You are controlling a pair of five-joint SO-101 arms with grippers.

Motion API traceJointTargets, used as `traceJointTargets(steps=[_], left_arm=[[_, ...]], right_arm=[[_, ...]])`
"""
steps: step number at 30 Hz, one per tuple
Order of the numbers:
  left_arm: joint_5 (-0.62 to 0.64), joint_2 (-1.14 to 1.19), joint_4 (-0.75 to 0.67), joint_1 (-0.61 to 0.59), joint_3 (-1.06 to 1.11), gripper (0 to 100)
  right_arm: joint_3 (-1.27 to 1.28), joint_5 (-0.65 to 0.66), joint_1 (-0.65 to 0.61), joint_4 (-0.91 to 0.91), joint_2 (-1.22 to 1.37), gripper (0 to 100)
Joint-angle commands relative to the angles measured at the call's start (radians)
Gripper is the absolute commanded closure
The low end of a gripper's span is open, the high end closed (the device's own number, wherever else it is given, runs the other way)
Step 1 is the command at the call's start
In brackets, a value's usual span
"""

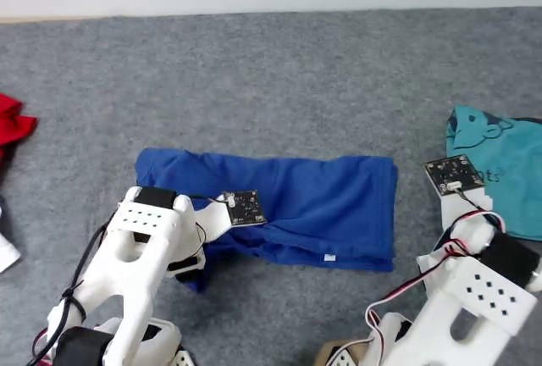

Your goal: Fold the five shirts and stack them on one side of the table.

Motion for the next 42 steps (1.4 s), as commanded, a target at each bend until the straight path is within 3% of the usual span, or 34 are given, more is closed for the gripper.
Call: traceJointTargets(steps=[1, 4, 13, 20, 25, 32, 42], left_arm=[[-0.005, -0.023, -0.025, 0.005, 0.008, 84], [-0.005, 0.028, -0.06, 0.002, 0.03, 85], [-0.005, 0.133, -0.021, 0.002, -0.068, 100], [-0.008, 0.132, 0.199, 0.0, -0.24, 100], [-0.009, 0.132, 0.298, -0.064, -0.426, 100], [-0.009, 0.143, 0.287, -0.181, -0.578, 100], [-0.009, 0.143, 0.187, -0.169, -0.506, 100]], right_arm=[[-0.008, 0.012, -0.001, -0.01, -0.008, 96.2], [-0.008, 0.012, -0.001, -0.01, -0.008, 96.2], [0.038, 0.012, -0.001, -0.039, -0.016, 96.2], [0.041, 0.012, -0.001, -0.038, -0.016, 96.2], [0.041, 0.012, -0.001, -0.038, -0.016, 96.2], [0.04, 0.012, -0.001, -0.067, -0.015, 96.2], [0.04, 0.012, -0.01, -0.096, -0.008, 96.2]])
